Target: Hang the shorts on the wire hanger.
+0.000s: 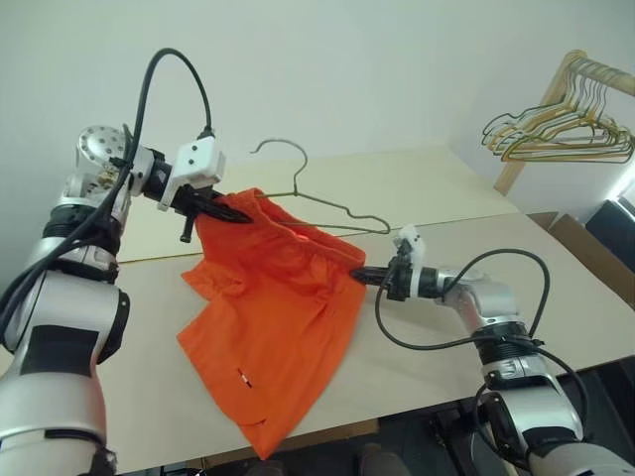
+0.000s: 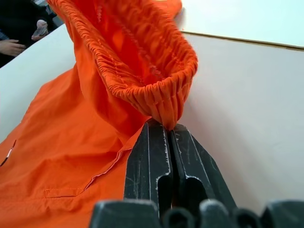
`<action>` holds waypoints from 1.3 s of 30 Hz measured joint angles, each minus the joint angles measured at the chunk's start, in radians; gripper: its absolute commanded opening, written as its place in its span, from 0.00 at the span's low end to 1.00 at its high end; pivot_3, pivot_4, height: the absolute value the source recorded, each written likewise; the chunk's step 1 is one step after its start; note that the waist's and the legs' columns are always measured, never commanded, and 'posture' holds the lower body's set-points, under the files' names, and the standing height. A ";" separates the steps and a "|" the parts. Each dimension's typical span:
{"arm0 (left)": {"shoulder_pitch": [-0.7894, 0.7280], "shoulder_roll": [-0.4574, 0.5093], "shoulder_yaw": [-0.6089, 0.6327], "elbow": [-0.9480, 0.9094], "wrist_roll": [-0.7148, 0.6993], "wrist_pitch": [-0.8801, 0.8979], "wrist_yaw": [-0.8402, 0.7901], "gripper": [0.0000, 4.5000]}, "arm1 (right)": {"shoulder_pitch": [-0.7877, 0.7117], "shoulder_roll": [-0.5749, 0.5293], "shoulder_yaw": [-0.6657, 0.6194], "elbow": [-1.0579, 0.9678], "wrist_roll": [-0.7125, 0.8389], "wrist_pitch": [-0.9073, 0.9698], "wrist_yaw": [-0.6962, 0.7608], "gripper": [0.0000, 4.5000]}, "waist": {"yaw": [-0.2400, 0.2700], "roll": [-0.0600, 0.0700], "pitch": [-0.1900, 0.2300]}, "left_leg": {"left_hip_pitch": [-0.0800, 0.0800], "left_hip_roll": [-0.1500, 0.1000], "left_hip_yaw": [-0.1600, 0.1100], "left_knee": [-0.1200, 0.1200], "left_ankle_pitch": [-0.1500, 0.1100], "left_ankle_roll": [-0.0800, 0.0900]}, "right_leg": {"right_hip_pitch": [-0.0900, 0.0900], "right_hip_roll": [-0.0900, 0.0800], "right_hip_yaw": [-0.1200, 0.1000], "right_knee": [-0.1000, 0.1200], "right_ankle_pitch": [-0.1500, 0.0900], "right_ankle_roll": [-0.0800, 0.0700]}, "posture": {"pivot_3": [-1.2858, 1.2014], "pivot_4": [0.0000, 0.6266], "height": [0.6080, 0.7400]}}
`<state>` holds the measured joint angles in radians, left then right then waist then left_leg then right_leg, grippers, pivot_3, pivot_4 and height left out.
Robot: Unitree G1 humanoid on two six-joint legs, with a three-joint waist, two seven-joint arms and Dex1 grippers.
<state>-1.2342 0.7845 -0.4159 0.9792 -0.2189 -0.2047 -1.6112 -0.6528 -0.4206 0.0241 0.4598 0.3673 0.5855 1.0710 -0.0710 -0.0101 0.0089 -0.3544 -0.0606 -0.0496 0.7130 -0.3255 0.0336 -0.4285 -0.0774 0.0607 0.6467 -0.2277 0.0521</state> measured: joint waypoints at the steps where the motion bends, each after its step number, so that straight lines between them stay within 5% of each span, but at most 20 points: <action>1: 0.015 0.014 -0.001 -0.018 -0.011 0.006 0.000 0.00 | 0.000 -0.027 -0.001 -0.006 0.009 0.005 0.021 0.00 | 0.000 0.000 0.000 | 0.000 0.000 0.000 0.000 0.000 0.000 | 0.000 0.000 0.000 0.000 0.000 0.000 | 0.51 0.00 1.00; 16: 0.109 0.042 -0.004 -0.083 -0.013 0.032 0.000 0.00 | -0.005 -0.168 0.022 -0.029 0.006 -0.031 0.167 0.00 | 0.001 0.000 0.000 | 0.000 0.000 0.000 0.000 -0.002 0.004 | 0.000 0.000 0.000 0.000 0.000 0.000 | 0.51 0.00 1.00; 26: 0.123 0.022 0.038 -0.059 0.112 0.006 0.046 0.00 | -0.013 -0.240 0.088 -0.136 -0.077 -0.160 0.195 0.00 | 0.003 0.000 0.000 | 0.000 0.000 0.001 0.000 -0.002 0.004 | 0.000 0.000 0.000 0.000 0.000 0.000 | 0.51 0.00 1.00; 39: 0.233 -0.067 0.117 -0.191 0.182 0.047 0.203 0.00 | -0.195 -0.283 0.229 -0.302 -0.238 -0.158 0.175 0.00 | 0.006 0.000 0.000 | -0.002 0.000 0.001 0.000 -0.001 0.002 | -0.001 -0.001 0.000 0.000 0.000 0.000 | 0.50 0.00 1.00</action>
<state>-1.0016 0.7174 -0.2985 0.7878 -0.0370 -0.1574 -1.4079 -0.8475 -0.7031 0.2526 0.1575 0.1292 0.4277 1.2463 -0.0654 -0.0103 0.0088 -0.3560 -0.0607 -0.0489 0.7134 -0.3264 0.0351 -0.4299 -0.0779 0.0607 0.6466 -0.2278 0.0521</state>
